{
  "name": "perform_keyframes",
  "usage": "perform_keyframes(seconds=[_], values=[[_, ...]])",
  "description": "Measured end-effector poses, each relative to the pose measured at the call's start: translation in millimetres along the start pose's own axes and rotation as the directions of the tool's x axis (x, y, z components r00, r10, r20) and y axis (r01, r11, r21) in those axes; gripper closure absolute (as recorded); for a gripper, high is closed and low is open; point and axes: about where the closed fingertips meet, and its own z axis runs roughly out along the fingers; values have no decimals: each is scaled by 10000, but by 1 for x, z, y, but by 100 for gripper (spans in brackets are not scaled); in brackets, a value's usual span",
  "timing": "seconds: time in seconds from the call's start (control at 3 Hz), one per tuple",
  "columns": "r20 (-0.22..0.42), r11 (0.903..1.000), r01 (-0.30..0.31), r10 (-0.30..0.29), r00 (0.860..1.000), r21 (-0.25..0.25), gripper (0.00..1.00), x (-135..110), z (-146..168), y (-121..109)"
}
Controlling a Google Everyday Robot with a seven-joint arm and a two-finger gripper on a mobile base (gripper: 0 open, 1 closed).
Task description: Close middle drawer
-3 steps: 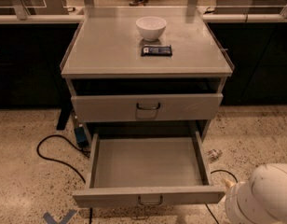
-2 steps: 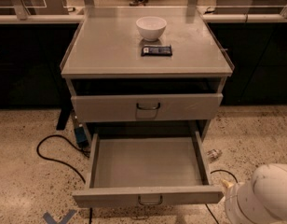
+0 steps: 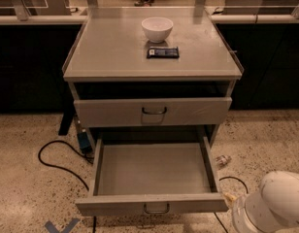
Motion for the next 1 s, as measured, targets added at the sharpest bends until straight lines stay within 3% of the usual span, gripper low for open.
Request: perform_keyframes(seconds=[0.33,0.67,1.0], values=[[1,10000,0,0,10000,-2,0,0,0,0],[252,9976,-7,24,9997,-690,0,9,41,18],[266,9834,-205,257,9993,-1801,0,31,120,50]])
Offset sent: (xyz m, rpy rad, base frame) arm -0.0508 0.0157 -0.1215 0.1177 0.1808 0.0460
